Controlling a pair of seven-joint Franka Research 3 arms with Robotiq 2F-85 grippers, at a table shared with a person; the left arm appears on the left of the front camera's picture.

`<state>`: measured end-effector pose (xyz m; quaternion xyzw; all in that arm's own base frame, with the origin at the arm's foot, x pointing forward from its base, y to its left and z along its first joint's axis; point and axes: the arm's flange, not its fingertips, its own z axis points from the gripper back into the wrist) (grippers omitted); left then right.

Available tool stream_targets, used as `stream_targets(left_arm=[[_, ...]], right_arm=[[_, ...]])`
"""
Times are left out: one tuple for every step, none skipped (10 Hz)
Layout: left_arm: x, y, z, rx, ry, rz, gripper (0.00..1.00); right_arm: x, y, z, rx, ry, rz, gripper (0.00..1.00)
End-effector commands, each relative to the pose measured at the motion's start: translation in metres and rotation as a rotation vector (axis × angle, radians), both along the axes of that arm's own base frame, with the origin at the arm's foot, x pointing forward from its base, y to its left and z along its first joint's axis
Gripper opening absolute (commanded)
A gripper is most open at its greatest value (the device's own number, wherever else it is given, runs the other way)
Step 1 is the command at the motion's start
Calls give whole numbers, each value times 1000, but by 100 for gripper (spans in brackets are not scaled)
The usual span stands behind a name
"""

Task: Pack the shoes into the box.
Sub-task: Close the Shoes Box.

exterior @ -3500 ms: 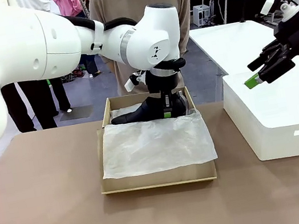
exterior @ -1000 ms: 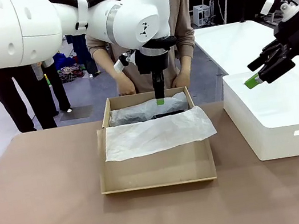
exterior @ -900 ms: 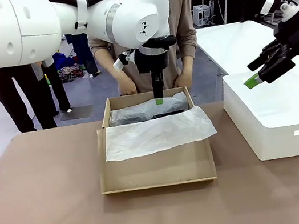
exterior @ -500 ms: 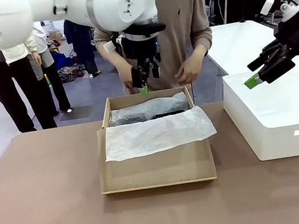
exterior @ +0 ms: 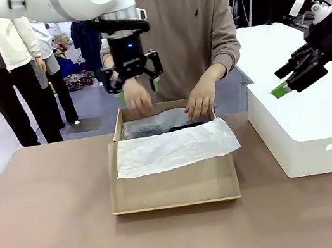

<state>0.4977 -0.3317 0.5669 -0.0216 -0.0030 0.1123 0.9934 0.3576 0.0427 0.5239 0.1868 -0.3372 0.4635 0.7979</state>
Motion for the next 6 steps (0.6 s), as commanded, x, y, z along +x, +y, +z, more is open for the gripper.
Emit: stream_targets(left_arm=[[-6,34,-2,15,-13,-243,100],[-6,44,-2,0,-50,-371,100],[-6,54,-2,-35,-107,-532,100],[-3,58,-4,-62,-143,-640,100],[6,56,-4,-106,-133,-634,100],[5,41,9,10,-97,-524,100]], right_arm=[[3,-1,-1,28,-20,24,100],[3,-1,-1,28,-20,24,100],[3,-1,-1,28,-20,24,100],[3,-1,-1,28,-20,24,100],[3,-1,-1,28,-20,24,100],[3,-1,-1,28,-20,24,100]])
